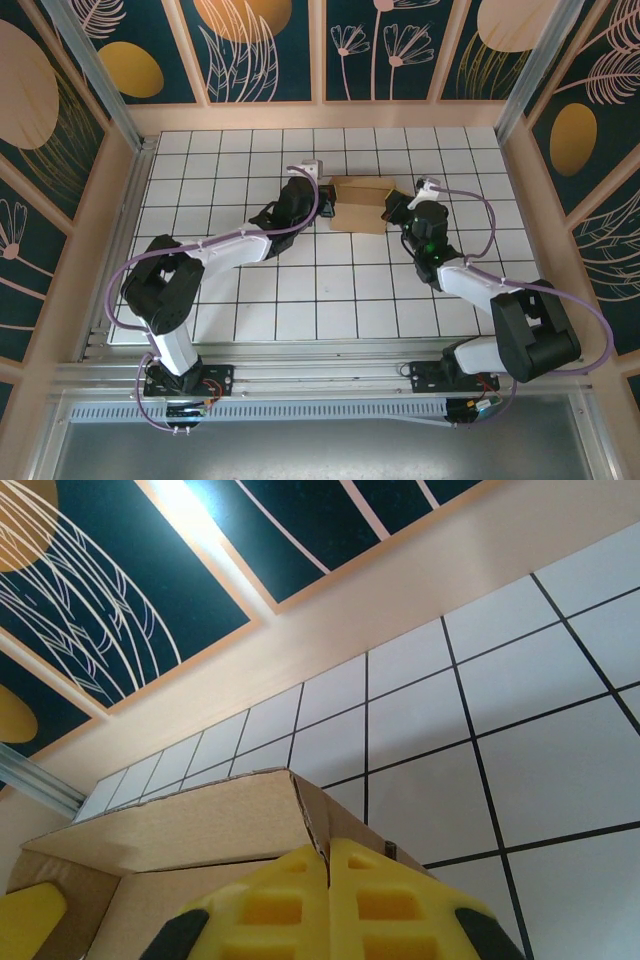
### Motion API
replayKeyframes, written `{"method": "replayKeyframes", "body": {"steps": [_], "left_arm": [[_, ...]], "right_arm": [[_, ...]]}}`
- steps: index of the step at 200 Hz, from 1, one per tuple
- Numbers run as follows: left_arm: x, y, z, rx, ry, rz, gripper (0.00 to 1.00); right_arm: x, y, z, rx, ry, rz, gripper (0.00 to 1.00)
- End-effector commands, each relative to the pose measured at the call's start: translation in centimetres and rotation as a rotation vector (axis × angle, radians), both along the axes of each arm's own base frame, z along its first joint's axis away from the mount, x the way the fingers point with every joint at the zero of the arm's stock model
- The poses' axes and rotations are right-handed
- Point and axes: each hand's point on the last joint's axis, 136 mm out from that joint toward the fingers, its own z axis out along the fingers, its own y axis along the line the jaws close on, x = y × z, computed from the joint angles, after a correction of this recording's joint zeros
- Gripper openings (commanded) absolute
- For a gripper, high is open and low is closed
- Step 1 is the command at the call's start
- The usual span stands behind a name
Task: Fold the paper box
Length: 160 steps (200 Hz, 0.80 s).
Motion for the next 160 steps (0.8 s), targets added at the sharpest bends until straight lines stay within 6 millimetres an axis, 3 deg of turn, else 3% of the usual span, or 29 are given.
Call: {"method": "replayKeyframes", "body": {"steps": [1, 58, 119, 160], "left_arm": [[-4.8, 1.0, -9.8, 0.182, 0.271, -0.066, 0.00], [-5.2, 1.1, -10.9, 0.194, 0.293, -0.076, 0.00], [-4.9, 1.5, -10.5, 0.222, 0.279, -0.058, 0.00], [-4.9, 1.5, -10.5, 0.220, 0.281, -0.059, 0.00]], "right_arm": [[-3.6, 0.5, -9.2, -0.090, 0.303, 0.052, 0.00], [-4.1, 0.0, -10.3, -0.150, 0.317, 0.032, 0.00], [-3.9, -1.0, -9.5, -0.254, 0.311, 0.015, 0.00], [-4.1, -1.1, -10.2, -0.257, 0.336, 0.016, 0.00]]}}
